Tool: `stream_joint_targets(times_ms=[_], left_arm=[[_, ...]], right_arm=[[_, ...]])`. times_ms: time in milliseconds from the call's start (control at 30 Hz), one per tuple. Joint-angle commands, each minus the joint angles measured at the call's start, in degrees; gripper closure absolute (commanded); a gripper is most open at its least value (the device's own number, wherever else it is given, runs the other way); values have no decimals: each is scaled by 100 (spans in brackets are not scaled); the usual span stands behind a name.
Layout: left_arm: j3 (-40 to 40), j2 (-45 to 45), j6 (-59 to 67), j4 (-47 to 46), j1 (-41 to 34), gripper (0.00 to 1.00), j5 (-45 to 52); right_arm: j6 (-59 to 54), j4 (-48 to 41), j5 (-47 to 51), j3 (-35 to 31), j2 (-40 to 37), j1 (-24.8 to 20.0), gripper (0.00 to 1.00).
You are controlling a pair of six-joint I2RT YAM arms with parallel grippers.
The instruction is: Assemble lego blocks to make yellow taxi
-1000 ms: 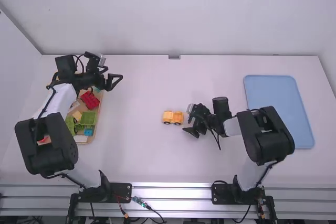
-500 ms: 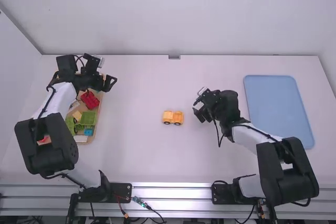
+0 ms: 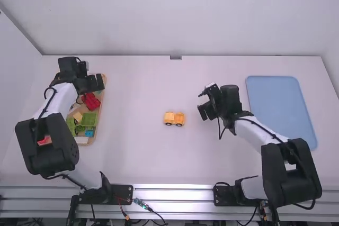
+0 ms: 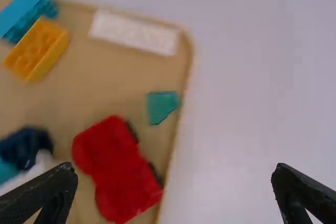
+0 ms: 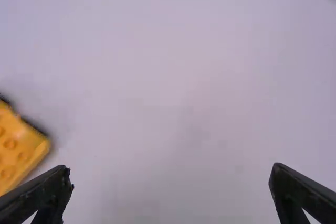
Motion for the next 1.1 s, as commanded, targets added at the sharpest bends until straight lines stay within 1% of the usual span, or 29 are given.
stream_joint_targets(times_ms=[0, 33, 100, 133, 233, 333, 533, 667, 800, 833, 933, 1000, 1033, 1067], left_arm=[[164, 276, -1119, -251, 127, 1, -861], [273, 374, -1296, -385, 251, 1, -811], [455, 542, -1364, -522, 444, 1, -597], [634, 700, -1364, -664, 621, 1, -190], [929, 947, -1366, -1025, 907, 1, 249], [1095, 1087, -1467, -1292, 1102, 1, 258], [1054, 1087, -1534, -1287, 1137, 1, 219], [1023, 1087, -1497, -1351, 1115, 1, 55], [916, 1087, -1904, -1353, 1115, 1, -223], [861, 1087, -1991, -1373, 1117, 4, -291], [769, 1087, -1982, -1377, 1123, 6, -280], [699, 1087, -1985, -1364, 1115, 12, -245], [697, 1087, -1985, -1364, 1115, 13, -245], [671, 1087, -1989, -1379, 1117, 15, -245]], right_arm=[[184, -536, -87, 804, -46, -15, 1], [180, -934, -109, 1088, -18, -17, 1], [158, -1258, -103, 1384, 48, -15, 0], [73, -1376, -96, 1552, 104, -17, 1], [-122, -1295, -87, 1615, 107, -17, 1], [-375, -1168, -83, 1613, 102, 9, 1], [-898, -1155, -87, 1613, 98, 101, 1], [-933, -1105, -87, 1613, 98, 92, 1], [-935, -1028, -87, 1611, 100, 90, 1], [-935, -1026, -83, 1611, 98, 61, 1], [-935, -1026, -85, 1611, 100, 50, 1], [-935, -1013, -87, 1611, 100, 50, 1], [-933, -1008, -87, 1611, 100, 50, 1], [-937, -1006, -83, 1611, 98, 55, 1]])
